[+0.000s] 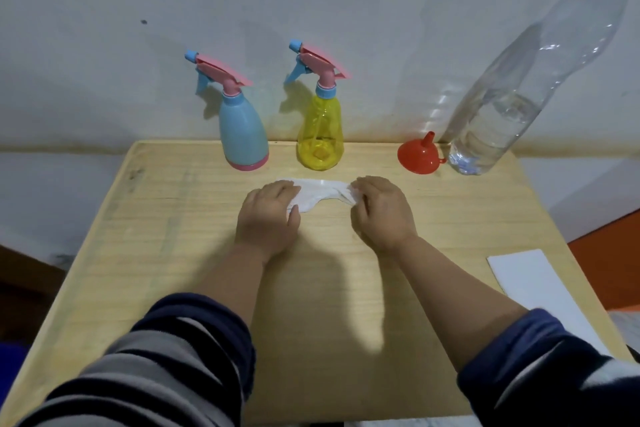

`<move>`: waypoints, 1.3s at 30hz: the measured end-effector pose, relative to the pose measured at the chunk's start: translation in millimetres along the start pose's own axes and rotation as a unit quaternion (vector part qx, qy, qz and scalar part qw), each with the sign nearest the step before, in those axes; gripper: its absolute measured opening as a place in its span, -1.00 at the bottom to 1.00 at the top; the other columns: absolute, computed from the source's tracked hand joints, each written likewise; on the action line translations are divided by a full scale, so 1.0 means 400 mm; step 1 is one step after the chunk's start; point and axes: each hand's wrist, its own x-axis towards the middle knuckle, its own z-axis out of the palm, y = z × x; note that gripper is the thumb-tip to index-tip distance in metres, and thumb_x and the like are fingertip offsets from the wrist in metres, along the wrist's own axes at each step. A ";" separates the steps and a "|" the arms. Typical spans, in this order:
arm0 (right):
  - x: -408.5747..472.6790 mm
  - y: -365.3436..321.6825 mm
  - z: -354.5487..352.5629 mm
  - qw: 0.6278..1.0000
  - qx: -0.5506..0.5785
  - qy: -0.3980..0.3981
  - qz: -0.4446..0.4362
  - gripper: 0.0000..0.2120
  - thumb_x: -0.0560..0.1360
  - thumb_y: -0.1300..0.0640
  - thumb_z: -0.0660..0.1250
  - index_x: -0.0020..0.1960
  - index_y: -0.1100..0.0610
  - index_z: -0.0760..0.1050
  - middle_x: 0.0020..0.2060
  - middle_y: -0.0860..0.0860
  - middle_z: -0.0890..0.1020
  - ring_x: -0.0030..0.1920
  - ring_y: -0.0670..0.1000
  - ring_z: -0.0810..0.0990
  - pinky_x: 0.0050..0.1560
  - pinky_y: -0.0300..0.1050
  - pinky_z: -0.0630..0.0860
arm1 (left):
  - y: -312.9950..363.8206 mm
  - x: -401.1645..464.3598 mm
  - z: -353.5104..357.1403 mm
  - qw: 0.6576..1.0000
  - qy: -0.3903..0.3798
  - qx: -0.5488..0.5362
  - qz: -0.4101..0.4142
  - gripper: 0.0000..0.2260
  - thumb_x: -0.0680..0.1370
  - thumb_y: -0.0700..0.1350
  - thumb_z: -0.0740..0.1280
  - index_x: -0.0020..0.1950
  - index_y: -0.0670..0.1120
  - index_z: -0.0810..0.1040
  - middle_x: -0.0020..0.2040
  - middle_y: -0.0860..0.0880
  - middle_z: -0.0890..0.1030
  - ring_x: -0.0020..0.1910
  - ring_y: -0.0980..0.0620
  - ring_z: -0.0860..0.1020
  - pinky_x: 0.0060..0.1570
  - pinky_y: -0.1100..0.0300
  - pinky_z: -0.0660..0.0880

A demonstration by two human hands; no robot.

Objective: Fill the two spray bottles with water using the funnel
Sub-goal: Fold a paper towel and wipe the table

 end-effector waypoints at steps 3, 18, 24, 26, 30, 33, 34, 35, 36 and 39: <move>0.016 0.006 0.004 0.991 -0.040 -0.130 -0.018 -0.60 0.60 0.13 0.12 0.40 0.15 0.40 0.41 0.06 0.43 0.46 0.10 0.31 0.47 0.12 0.11 | 0.005 0.019 0.011 0.996 -0.080 0.020 0.023 -0.44 0.53 0.08 -0.02 0.41 -0.13 0.44 0.43 -0.12 0.42 0.42 -0.09 0.39 0.39 -0.14 0.25; -0.048 0.005 -0.007 0.948 -0.150 -0.280 0.003 -0.35 0.61 -0.22 -0.20 0.57 0.12 -0.14 0.57 -0.01 -0.12 0.57 -0.04 -0.17 0.48 0.27 -0.30 | 0.051 -0.035 0.012 0.976 -0.207 0.057 -0.032 -0.37 0.62 0.21 -0.05 0.58 -0.10 -0.09 0.59 -0.05 -0.15 0.57 0.02 -0.15 0.51 0.00 -0.15; -0.111 -0.039 -0.031 0.946 -0.144 -0.290 0.030 -0.36 0.61 -0.20 -0.21 0.58 0.13 -0.13 0.58 -0.01 -0.10 0.57 -0.03 -0.14 0.49 0.25 -0.29 | 0.078 -0.118 -0.008 0.975 -0.214 0.043 -0.032 -0.36 0.62 0.21 -0.02 0.58 -0.10 -0.09 0.59 -0.05 -0.15 0.57 0.02 -0.16 0.52 0.04 -0.16; -0.144 -0.055 -0.038 0.946 -0.144 -0.290 0.036 -0.36 0.61 -0.21 -0.20 0.58 0.12 -0.13 0.58 -0.01 -0.11 0.57 -0.03 -0.15 0.49 0.25 -0.29 | 0.089 -0.149 -0.011 0.973 -0.225 0.045 -0.033 -0.35 0.62 0.22 -0.02 0.58 -0.10 -0.11 0.59 -0.05 -0.18 0.56 0.02 -0.17 0.52 0.04 -0.17; -0.220 -0.082 -0.057 0.945 -0.139 -0.291 0.052 -0.35 0.61 -0.21 -0.20 0.58 0.12 -0.15 0.57 -0.01 -0.12 0.57 -0.03 -0.16 0.49 0.25 -0.28 | 0.111 -0.215 -0.024 0.971 -0.232 0.053 -0.019 -0.35 0.62 0.22 -0.04 0.58 -0.10 -0.12 0.59 -0.04 -0.19 0.56 0.02 -0.17 0.52 0.03 -0.17; -0.277 -0.102 -0.074 0.943 -0.144 -0.294 0.059 -0.36 0.62 -0.20 -0.20 0.58 0.12 -0.15 0.57 -0.01 -0.12 0.57 -0.03 -0.16 0.49 0.25 -0.27 | 0.128 -0.262 -0.036 0.969 -0.238 0.063 -0.014 -0.37 0.63 0.21 -0.07 0.58 -0.10 -0.12 0.59 -0.05 -0.17 0.57 0.02 -0.17 0.53 0.03 -0.15; -0.294 -0.109 -0.080 0.943 -0.147 -0.294 0.062 -0.36 0.62 -0.20 -0.20 0.58 0.12 -0.14 0.57 -0.01 -0.12 0.57 -0.03 -0.15 0.49 0.25 -0.27 | 0.135 -0.277 -0.039 0.968 -0.240 0.067 -0.012 -0.38 0.63 0.20 -0.07 0.58 -0.11 -0.12 0.59 -0.05 -0.17 0.57 0.02 -0.16 0.52 0.03 -0.15; -0.311 -0.117 -0.086 0.942 -0.148 -0.293 0.066 -0.37 0.62 -0.19 -0.20 0.58 0.13 -0.14 0.57 -0.01 -0.11 0.57 -0.03 -0.14 0.50 0.25 -0.27 | 0.141 -0.292 -0.041 0.968 -0.241 0.070 -0.010 -0.38 0.63 0.20 -0.08 0.58 -0.11 -0.11 0.59 -0.05 -0.16 0.57 0.01 -0.16 0.52 0.03 -0.14; -0.328 -0.124 -0.091 0.942 -0.147 -0.292 0.071 -0.37 0.62 -0.19 -0.19 0.58 0.13 -0.13 0.58 -0.01 -0.11 0.57 -0.03 -0.14 0.50 0.24 -0.26 | 0.147 -0.307 -0.044 0.968 -0.242 0.071 -0.009 -0.38 0.64 0.19 -0.08 0.58 -0.12 -0.11 0.59 -0.06 -0.16 0.57 0.02 -0.15 0.52 0.03 -0.14; -0.375 -0.147 -0.100 0.943 -0.144 -0.288 0.083 -0.38 0.63 -0.17 -0.19 0.58 0.13 -0.12 0.58 -0.01 -0.09 0.57 -0.03 -0.12 0.51 0.23 -0.24 | 0.162 -0.350 -0.049 0.968 -0.241 0.075 -0.007 -0.40 0.64 0.18 -0.09 0.58 -0.12 -0.10 0.59 -0.05 -0.14 0.57 0.03 -0.14 0.52 0.04 -0.13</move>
